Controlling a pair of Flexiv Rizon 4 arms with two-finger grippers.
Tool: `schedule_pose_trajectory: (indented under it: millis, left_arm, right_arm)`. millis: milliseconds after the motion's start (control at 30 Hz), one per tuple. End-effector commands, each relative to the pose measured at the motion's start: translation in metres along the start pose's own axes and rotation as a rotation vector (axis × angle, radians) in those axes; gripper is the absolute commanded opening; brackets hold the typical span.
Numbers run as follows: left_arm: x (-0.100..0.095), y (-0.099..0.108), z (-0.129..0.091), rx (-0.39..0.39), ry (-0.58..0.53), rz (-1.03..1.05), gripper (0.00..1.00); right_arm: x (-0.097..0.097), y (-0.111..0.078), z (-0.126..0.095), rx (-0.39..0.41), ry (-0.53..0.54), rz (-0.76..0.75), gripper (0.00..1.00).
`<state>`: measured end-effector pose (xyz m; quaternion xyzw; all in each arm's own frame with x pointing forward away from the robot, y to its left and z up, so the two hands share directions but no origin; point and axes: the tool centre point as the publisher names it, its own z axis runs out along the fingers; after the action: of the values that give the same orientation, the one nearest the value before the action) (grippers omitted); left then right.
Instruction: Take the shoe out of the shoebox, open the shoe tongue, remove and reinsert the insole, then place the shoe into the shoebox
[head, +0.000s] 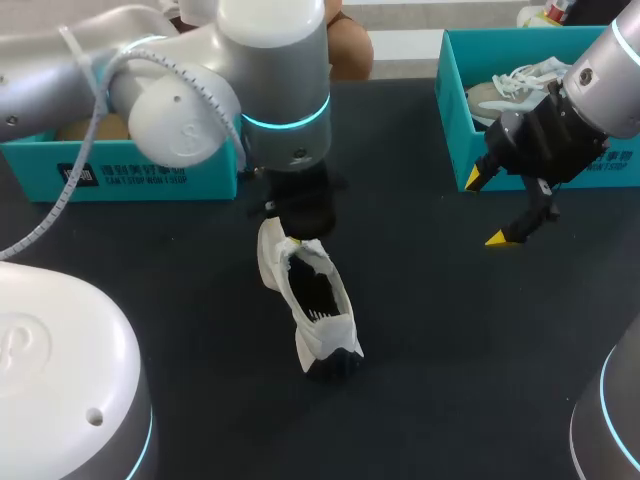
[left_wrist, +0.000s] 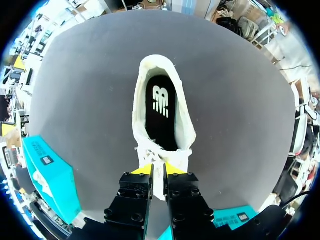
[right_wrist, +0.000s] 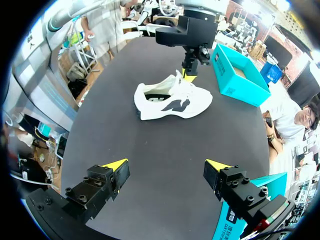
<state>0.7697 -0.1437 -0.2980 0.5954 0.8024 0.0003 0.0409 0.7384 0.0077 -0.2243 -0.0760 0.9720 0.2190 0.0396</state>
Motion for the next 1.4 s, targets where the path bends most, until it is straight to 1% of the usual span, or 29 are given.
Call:
schedule_pose_trajectory:
  millis: [33, 133, 200, 300, 333, 400, 467, 533, 633, 667, 733, 1000, 1033, 1100, 1267, 1400]
  left_arm:
    - [0.011, -0.008, 0.000, 0.000, -0.018, 0.007, 0.13]
    - [0.011, -0.008, -0.001, 0.000, -0.021, 0.002, 0.15]
    - [0.011, -0.001, -0.002, -0.002, -0.029, -0.017, 0.23]
    - [0.010, 0.007, -0.003, -0.005, -0.030, -0.030, 0.29]
    - [0.010, 0.009, -0.003, -0.007, -0.028, -0.033, 0.31]
    - [0.010, 0.009, -0.003, -0.007, -0.025, -0.033, 0.34]
    - [0.010, 0.008, -0.001, -0.008, -0.024, -0.032, 0.33]
    - [0.008, 0.006, 0.005, -0.001, -0.021, -0.029, 0.33]
    - [0.004, 0.005, 0.012, 0.010, -0.018, -0.023, 0.28]
    - [0.002, 0.004, 0.015, 0.010, -0.017, -0.018, 0.29]
    - [0.000, 0.004, 0.020, 0.001, -0.002, -0.012, 0.27]
    - [0.006, 0.001, 0.020, 0.012, 0.001, -0.014, 0.19]
    - [0.006, 0.000, 0.021, 0.015, 0.001, -0.014, 0.16]
    - [0.007, -0.003, 0.023, 0.021, 0.003, -0.013, 0.15]
    - [0.011, -0.016, 0.024, 0.049, -0.002, 0.001, 0.15]
    - [0.014, -0.025, 0.031, 0.061, 0.010, 0.011, 0.15]
  right_arm:
    - [0.000, 0.000, 0.001, 0.001, -0.001, 0.000, 1.00]
    - [0.000, 0.000, 0.001, 0.001, -0.001, 0.000, 1.00]
    - [0.000, 0.000, 0.001, 0.001, -0.001, 0.000, 1.00]
    - [0.000, 0.000, 0.001, 0.001, -0.001, 0.000, 1.00]
    - [0.000, 0.000, 0.001, 0.001, -0.001, 0.000, 1.00]
    - [0.000, 0.000, 0.001, 0.001, -0.001, 0.000, 1.00]
    - [0.000, 0.000, 0.001, 0.001, -0.001, 0.000, 1.00]
    - [0.000, 0.000, 0.001, 0.001, -0.001, 0.000, 1.00]
    - [0.000, 0.000, 0.001, 0.001, -0.001, 0.000, 1.00]
    - [0.000, 0.000, 0.001, 0.001, -0.001, 0.000, 1.00]
    - [0.000, 0.000, 0.001, 0.001, -0.001, 0.000, 1.00]
    - [0.000, 0.000, 0.001, 0.001, -0.001, 0.000, 1.00]
    - [0.000, 0.000, 0.001, 0.001, -0.001, 0.000, 1.00]
    - [0.000, 0.000, 0.001, 0.001, -0.001, 0.000, 1.00]
    - [0.000, 0.000, 0.001, 0.001, -0.001, 0.000, 1.00]
    - [0.000, 0.000, 0.001, 0.001, -0.001, 0.000, 1.00]
